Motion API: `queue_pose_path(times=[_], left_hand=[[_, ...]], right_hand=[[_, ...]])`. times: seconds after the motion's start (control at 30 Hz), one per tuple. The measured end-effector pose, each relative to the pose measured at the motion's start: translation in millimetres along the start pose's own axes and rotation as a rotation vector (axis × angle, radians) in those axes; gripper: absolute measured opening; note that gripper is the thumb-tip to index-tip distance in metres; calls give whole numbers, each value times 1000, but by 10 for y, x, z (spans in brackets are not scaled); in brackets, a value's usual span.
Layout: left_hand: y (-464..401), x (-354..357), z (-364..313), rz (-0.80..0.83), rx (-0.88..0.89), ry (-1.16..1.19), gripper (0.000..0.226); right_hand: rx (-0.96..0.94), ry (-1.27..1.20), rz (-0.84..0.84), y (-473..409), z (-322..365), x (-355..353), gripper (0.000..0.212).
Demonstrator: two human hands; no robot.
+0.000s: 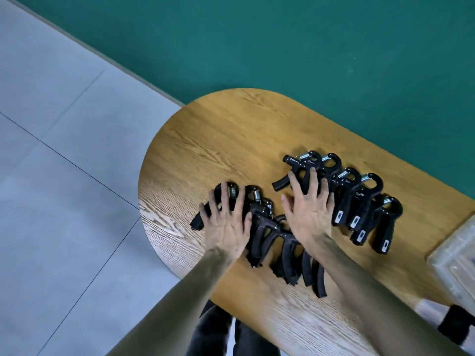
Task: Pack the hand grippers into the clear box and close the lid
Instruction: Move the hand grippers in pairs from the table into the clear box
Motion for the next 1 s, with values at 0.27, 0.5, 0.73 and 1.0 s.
queue_pose_path(times=[0.27, 0.5, 0.73, 1.0], left_hand=[[-200, 143, 76, 27, 8, 129, 66], [-270, 31, 132, 28, 9, 145, 71], [-231, 21, 214, -21, 46, 140, 71], [-203, 53, 277, 17, 68, 77, 89]], right_hand=[[134, -21, -18, -482, 33, 167, 66], [109, -7, 26, -594, 176, 286, 72], [45, 46, 50, -600, 248, 284, 77], [31, 63, -3, -622, 330, 201, 78]])
Point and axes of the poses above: each hand's wrist, its own y-axis away from the middle knuckle, its own x-axis out of the palm, z = x × y, the point moved 9 cm from there along -y, towards the middle knuckle, and after that the axes turned 12 degrees about -x, right-handed, at the moved point
